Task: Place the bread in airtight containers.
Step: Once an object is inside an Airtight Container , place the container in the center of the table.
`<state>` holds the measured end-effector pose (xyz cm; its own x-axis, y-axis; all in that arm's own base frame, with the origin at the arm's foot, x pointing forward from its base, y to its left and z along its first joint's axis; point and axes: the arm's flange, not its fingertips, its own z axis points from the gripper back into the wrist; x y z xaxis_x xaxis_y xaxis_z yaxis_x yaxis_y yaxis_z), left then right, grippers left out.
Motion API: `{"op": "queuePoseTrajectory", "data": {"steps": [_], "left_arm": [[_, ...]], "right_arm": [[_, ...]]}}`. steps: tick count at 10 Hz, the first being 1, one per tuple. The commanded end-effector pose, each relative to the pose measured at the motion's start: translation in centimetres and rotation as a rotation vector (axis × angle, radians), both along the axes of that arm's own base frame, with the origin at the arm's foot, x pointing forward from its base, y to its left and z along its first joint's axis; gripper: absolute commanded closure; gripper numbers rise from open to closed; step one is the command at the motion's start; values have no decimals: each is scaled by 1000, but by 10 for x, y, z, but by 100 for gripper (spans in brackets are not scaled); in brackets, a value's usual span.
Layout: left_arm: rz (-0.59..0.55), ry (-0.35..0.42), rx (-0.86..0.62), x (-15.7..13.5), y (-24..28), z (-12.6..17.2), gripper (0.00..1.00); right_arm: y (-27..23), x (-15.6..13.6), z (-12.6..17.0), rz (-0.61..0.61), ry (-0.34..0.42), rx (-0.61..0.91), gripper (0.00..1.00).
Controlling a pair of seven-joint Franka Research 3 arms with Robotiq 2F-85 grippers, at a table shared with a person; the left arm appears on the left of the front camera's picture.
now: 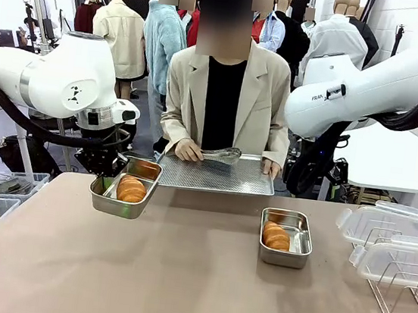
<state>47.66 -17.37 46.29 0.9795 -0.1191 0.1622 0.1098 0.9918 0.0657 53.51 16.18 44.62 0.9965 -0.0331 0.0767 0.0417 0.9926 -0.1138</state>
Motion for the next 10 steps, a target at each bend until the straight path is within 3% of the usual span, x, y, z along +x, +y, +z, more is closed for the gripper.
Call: {"op": "queuePoseTrajectory", "data": {"steps": [1, 7, 10], "left_arm": [[-5, -12, 13, -2, 2, 3, 100], [-5, -12, 13, -2, 2, 3, 100], [13, 15, -38, 9, 17, -23, 100]], "right_arm": [[-1, -2, 0, 1, -3, 15, 0], [-1, -2, 0, 1, -3, 15, 0], [-1, -2, 0, 1, -3, 15, 0]]}}
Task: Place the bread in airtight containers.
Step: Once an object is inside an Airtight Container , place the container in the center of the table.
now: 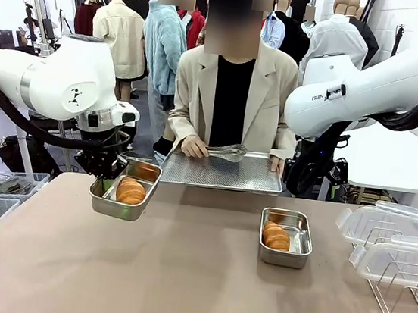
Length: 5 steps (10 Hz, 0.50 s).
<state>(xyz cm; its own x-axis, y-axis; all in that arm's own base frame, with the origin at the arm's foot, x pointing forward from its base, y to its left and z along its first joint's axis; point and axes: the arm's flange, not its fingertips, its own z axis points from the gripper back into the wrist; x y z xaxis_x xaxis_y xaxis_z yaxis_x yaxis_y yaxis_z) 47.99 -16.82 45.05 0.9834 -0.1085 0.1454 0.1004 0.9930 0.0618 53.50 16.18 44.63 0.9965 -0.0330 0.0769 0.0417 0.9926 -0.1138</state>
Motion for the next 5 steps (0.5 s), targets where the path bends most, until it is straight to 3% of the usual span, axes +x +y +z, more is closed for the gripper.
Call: {"op": "queuePoseTrajectory", "data": {"steps": [1, 5], "left_arm": [[11, 12, -78, 12, 23, -22, 100], [30, 31, -172, 32, 61, -84, 100]], "right_arm": [[-1, -2, 0, 1, -2, 14, 0], [-1, -2, 0, 1, -2, 14, 0]]}}
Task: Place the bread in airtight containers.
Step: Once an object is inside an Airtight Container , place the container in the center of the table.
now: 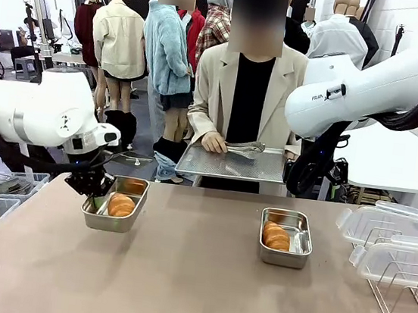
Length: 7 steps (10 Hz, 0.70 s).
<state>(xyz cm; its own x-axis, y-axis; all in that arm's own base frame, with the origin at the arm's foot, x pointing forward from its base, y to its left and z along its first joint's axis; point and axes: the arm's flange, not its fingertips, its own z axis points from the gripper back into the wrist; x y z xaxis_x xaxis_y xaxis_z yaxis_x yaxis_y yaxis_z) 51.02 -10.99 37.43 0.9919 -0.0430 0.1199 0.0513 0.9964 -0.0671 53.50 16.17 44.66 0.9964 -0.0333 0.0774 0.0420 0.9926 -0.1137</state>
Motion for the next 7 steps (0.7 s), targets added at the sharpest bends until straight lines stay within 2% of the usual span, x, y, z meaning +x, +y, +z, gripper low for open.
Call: {"op": "queuePoseTrajectory", "data": {"steps": [1, 3, 6, 7], "left_arm": [[-10, -18, -33, 7, 10, -24, 100], [2, 17, -62, 12, 21, -55, 100], [24, 22, -60, 15, 31, -67, 100], [-3, 14, -52, 13, 28, -62, 82]], "right_arm": [[-1, -2, 0, 2, -2, 14, 0], [-1, -2, 0, 2, -2, 14, 0], [-1, -2, 0, 2, -2, 14, 0], [-1, -2, 0, 2, -2, 14, 0]]}}
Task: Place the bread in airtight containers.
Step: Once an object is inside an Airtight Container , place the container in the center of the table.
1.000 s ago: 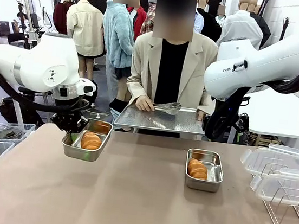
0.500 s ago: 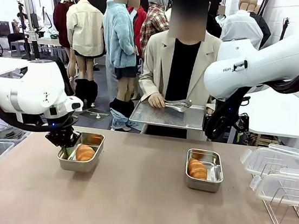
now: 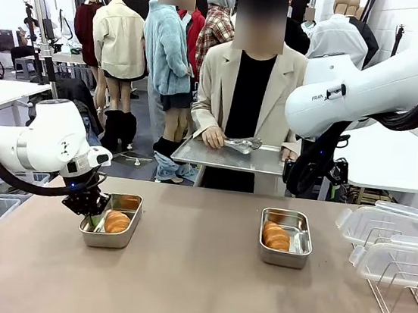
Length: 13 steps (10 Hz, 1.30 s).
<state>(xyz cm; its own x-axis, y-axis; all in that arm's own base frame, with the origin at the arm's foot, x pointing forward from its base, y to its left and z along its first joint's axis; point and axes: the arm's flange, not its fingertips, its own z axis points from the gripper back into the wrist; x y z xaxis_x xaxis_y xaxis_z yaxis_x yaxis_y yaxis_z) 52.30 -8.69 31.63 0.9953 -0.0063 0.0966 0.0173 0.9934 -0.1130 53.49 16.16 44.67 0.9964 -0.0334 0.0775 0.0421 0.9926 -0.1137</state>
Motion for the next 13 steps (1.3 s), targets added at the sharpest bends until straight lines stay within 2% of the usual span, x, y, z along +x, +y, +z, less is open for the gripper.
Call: {"op": "queuePoseTrajectory", "data": {"steps": [1, 4, 5, 6, 9, 10, 13], "left_arm": [[-42, -28, -6, -1, 4, 5, 62], [-110, -90, 44, -17, -12, 43, 5], [-130, -103, 48, -21, -16, 59, 0], [-142, -119, 47, -22, -14, 79, 0], [-151, -74, 94, -26, 13, 144, 0], [-139, -75, 80, -31, 34, 165, 0], [-31, -98, 1, -45, 101, 200, 0]], "right_arm": [[-1, -2, 0, 2, -2, 14, 0], [-1, -2, 0, 2, -2, 14, 0], [-1, -2, 0, 2, -2, 14, 0], [-1, -2, 0, 2, -2, 14, 0], [-1, -2, 0, 2, -2, 14, 0], [-1, -2, 0, 2, -2, 14, 0], [-1, -2, 0, 2, -2, 14, 0]]}}
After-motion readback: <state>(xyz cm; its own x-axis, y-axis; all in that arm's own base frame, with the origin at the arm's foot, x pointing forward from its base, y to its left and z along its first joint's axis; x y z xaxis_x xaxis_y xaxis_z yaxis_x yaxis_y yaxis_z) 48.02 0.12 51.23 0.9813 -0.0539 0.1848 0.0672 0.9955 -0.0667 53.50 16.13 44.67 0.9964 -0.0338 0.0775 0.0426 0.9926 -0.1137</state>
